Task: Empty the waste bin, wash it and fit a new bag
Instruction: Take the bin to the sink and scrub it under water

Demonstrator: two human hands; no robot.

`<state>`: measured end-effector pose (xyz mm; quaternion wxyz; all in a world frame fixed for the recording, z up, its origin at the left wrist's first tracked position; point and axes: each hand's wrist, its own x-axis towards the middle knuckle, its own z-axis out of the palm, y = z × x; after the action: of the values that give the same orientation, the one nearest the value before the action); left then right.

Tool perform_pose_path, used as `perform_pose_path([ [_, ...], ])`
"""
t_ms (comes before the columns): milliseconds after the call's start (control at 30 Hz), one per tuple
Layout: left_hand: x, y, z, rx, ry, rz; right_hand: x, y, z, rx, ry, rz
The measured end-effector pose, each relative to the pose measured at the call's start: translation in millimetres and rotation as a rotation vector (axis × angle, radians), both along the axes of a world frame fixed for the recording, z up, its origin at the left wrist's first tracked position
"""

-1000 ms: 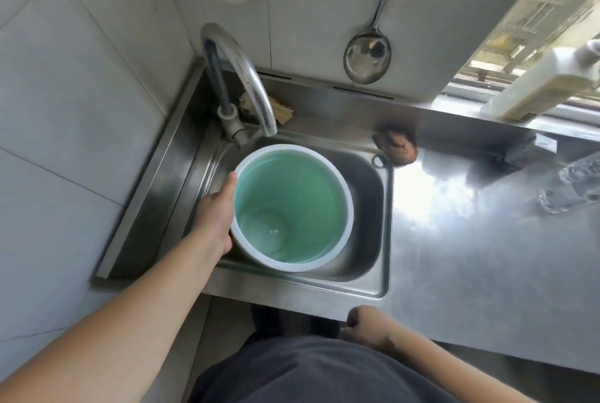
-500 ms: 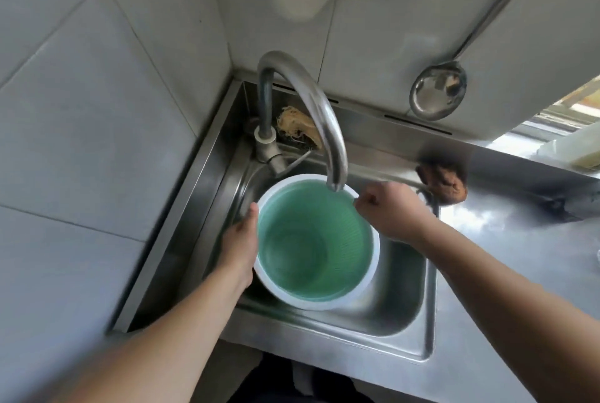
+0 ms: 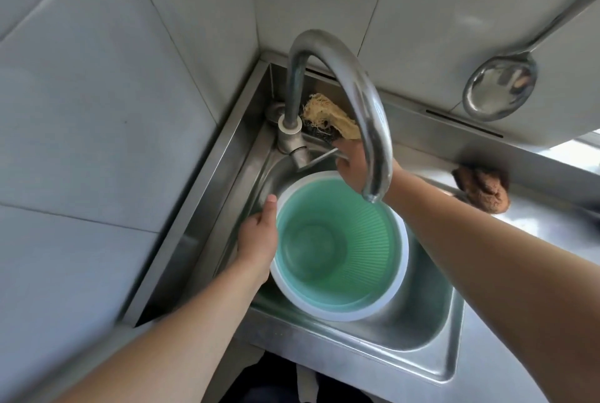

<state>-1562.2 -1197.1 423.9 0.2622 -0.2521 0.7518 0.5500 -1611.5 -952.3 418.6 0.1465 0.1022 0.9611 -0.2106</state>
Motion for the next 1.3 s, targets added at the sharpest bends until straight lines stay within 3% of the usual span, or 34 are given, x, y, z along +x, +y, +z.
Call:
perform_pose_path([
  [133,0.1,1.7,3.6,0.0,-0.022,-0.007,5.9,-2.3,-1.3,0.108,-0.058,-0.091],
  [500,2.2,0.5,8.7,-0.02,-0.054,0.002,21.9,-4.8,-17.6,0.039,-0.077,-0.041],
  [1300,3.1,1.6,14.3,0.007,-0.082,0.025,10.6,-9.8,-43.7,0.038,-0.012,-0.143],
])
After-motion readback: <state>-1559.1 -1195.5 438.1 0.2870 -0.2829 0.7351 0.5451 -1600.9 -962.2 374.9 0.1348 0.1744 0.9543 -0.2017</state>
